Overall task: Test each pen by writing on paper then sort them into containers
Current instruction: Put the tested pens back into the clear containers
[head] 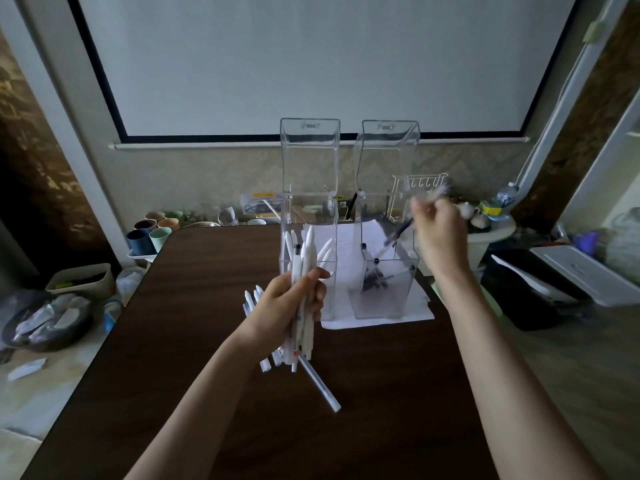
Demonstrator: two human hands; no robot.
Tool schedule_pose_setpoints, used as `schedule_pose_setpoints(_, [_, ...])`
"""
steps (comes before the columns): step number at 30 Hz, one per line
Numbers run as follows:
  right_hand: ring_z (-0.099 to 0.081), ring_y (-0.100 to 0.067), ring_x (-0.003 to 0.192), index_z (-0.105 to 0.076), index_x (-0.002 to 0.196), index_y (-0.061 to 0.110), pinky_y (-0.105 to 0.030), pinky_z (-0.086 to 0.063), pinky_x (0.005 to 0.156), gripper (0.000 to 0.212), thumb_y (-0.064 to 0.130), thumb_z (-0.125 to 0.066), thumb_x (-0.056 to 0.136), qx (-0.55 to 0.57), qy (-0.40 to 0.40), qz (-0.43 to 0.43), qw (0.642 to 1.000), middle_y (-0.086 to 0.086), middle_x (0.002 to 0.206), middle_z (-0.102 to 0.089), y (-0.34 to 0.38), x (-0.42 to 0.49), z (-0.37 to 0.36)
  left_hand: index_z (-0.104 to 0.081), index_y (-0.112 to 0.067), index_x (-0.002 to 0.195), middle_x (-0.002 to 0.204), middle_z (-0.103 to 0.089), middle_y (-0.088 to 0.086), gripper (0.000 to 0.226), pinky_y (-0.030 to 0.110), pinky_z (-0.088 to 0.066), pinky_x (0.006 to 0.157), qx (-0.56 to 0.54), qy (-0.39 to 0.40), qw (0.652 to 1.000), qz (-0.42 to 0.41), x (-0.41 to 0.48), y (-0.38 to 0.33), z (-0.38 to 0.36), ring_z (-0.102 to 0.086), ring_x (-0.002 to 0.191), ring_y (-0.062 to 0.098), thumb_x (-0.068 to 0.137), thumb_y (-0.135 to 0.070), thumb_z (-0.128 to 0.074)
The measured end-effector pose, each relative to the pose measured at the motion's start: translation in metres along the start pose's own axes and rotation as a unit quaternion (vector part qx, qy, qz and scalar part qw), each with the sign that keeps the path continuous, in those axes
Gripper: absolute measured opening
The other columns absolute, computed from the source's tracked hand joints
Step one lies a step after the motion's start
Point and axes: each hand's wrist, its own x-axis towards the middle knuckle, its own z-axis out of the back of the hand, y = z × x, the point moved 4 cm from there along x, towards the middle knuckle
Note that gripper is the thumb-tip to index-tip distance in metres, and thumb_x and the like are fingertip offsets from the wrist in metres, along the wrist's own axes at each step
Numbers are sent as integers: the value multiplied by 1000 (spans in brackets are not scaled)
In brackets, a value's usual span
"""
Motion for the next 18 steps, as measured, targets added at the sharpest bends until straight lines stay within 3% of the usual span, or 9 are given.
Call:
schedule_pose_setpoints(1, [-62, -29, 73, -58, 95, -1, -38, -50, 63, 47, 45, -50, 92, -42, 40, -22, 998, -10, 76, -63, -8, -2, -7, -53, -1, 103, 70, -53, 0, 30, 25, -45, 56, -23, 8, 1000, 1, 0, 0, -2, -45, 56, 10, 93, -28, -46])
schedule_pose_setpoints(3, [-63, -27, 82, -57, 110, 1, -41, -51, 70, 50, 46, -54, 90, -69, 23, -20, 997, -11, 85, -66, -8, -13, -8, -52, 1, 108, 71, -51, 0, 35, 25, -45, 55, -68, 23, 997, 9, 0, -2, -4, -43, 55, 9, 92, -29, -43])
schedule_pose_setpoints(5, [-60, -18, 74, -57, 114, 5, -34, -49, 66, 39, 37, -57, 91, 3, -8, 34, 999, -3, 78, -62, 9, -31, -4, -51, 3, 111, 71, -49, 0, 40, 25, -44, 56, -92, 33, 995, 17, -1, -4, -5, -42, 55, 9, 93, -31, -42])
schedule_pose_setpoints(8, [-57, -1, 68, -65, 93, 20, -13, -44, 65, 22, 41, -60, 88, 144, 200, 25, 969, 6, 76, -61, 42, -59, -24, -53, 4, 112, 73, -52, 1, 42, 25, -45, 57, -85, 47, 995, 24, -3, -6, -4, -44, 57, 9, 93, -32, -41])
schedule_pose_setpoints(10, [-61, -1, 74, -68, 87, 20, -17, -46, 74, 34, 53, -63, 78, 168, 311, -5, 935, 5, 79, -66, 57, -74, -44, -55, 3, 108, 75, -58, 2, 40, 24, -46, 56, -65, 43, 997, 27, -5, -9, -3, -46, 57, 9, 92, -32, -44])
schedule_pose_setpoints(12, [-62, -13, 62, -64, 81, 10, -29, -49, 70, 44, 54, -65, 74, 186, 369, -27, 910, -1, 69, -66, 67, -83, -58, -56, 3, 101, 75, -64, 3, 36, 22, -47, 53, -37, 33, 998, 25, -8, -12, -1, -49, 54, 9, 91, -30, -45])
schedule_pose_setpoints(14, [-55, -17, 45, -59, 74, 4, -29, -46, 53, 37, 39, -67, 83, 240, 417, -45, 875, -7, 59, -64, 74, -88, -65, -57, 3, 98, 79, -68, 6, 34, 22, -47, 53, -17, 22, 999, 24, -10, -15, 2, -52, 54, 9, 94, -28, -47])
schedule_pose_setpoints(16, [-57, -20, 43, -61, 72, 2, -24, -45, 45, 29, 26, -64, 88, 271, 439, -49, 855, -13, 61, -64, 78, -91, -68, -61, 6, 98, 80, -68, 10, 36, 21, -48, 52, 8, -2, 1000, 26, -11, -17, 8, -55, 55, 11, 91, -27, -47])
schedule_pose_setpoints(18, [-62, -22, 46, -62, 73, 0, -31, -54, 50, 26, 19, -61, 91, 296, 432, -54, 850, -11, 62, -65, 81, -90, -71, -61, 9, 100, 70, -64, 8, 44, 21, -48, 49, 37, -16, 999, 34, -11, -19, 12, -56, 55, 13, 89, -31, -46])
